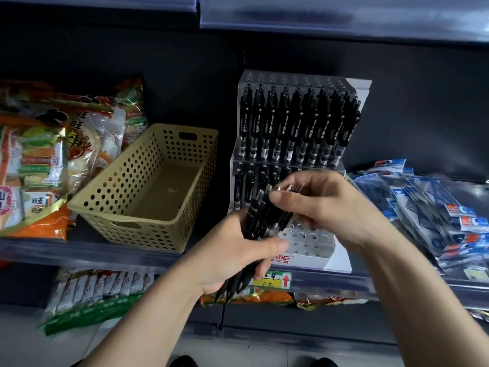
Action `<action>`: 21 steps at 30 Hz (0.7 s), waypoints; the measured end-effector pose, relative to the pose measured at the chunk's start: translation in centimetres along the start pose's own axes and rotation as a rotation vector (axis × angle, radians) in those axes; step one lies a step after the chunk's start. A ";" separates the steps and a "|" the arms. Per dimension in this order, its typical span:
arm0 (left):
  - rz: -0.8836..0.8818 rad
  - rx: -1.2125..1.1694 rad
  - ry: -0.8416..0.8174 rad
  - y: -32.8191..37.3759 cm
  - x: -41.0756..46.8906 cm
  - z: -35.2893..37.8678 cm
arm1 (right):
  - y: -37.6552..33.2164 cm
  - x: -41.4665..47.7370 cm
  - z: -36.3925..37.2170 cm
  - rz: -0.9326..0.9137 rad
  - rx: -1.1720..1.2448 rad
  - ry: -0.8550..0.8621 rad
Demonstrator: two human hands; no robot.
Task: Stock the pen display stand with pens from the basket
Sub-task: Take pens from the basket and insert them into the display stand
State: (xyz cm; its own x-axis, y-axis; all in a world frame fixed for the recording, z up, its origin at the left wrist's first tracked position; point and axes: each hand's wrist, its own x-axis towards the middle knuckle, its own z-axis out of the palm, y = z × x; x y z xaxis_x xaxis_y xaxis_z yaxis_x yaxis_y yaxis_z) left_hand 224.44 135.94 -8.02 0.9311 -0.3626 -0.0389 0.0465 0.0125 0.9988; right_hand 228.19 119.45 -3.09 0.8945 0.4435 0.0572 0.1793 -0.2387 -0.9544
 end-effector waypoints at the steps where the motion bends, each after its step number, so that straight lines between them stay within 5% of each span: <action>1: -0.014 0.024 -0.008 -0.1 -0.1 0.1 | -0.1 -0.1 -0.3 0.024 -0.012 -0.032; 10: 0.043 0.268 0.006 0.1 -0.4 1.8 | 0.2 0.3 -0.3 0.115 -0.032 0.115; 16: 0.274 0.526 0.102 -0.3 -0.3 1.9 | 0.3 0.6 -0.1 0.147 0.060 0.228; 21: 0.483 0.981 0.262 -1.4 -0.4 1.4 | 0.3 0.7 -0.9 0.229 0.151 0.144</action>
State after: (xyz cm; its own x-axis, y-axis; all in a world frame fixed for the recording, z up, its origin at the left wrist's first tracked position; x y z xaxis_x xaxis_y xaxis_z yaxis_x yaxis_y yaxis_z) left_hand 223.48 134.76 -9.36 0.8271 -0.3102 0.4688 -0.5371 -0.6821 0.4962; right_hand 229.21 118.90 -3.10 0.9554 0.2634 -0.1335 -0.0865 -0.1825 -0.9794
